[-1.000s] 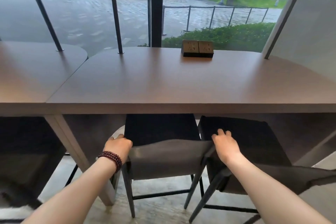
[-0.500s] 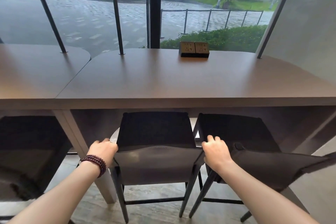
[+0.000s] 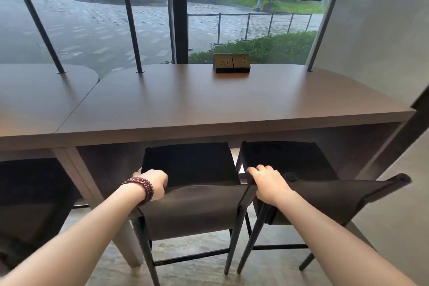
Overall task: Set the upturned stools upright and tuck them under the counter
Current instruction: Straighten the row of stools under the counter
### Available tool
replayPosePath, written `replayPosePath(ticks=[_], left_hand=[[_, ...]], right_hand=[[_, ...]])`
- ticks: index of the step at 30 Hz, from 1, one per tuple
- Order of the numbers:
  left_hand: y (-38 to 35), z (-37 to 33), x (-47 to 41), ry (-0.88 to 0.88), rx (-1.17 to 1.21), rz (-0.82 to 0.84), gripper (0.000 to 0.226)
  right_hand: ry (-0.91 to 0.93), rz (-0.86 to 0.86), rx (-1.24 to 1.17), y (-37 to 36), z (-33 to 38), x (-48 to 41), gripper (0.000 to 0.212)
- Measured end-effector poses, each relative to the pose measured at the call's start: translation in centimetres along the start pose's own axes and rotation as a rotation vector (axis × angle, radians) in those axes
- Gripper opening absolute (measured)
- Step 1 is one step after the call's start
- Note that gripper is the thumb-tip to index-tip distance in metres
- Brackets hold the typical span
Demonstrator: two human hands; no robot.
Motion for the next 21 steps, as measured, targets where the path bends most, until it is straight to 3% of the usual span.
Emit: replayPosePath(ticks=[6,13,16,21], left_hand=[[3.4,-10.2,-1.2,-0.257,0.424,-0.162,0.043],[3.0,-25.6,-2.7,-0.414,0.524,-0.37,0.035],[1.4,-32.3,-4.6,-0.411,0.407,-0.379,0.044],[-1.4,-39.9,-6.8,-0.251,-0.063,-0.273,0.054]], right_hand=[[-0.073,-0.155,-0.096,2.2,-6.2,0.8,0.057],[-0.096,-0.247,-0.283,-0.1,-17.3,1.5,0.041],[-0.16,-0.273,-0.321,-1.9,-23.6,1.9,0.041],[-0.243,-0.224,-0.176,-4.4,-32.1,3.6,0.051]])
Point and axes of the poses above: each hand's wrist, its own x-axis away from the middle knuckle, its own y-axis out of the back of the hand, z = x × y, the point moved 3 cm from there along -x, towards the middle knuckle, and after that the axes turned 5 degrees about -y, right-handed, at the moved point
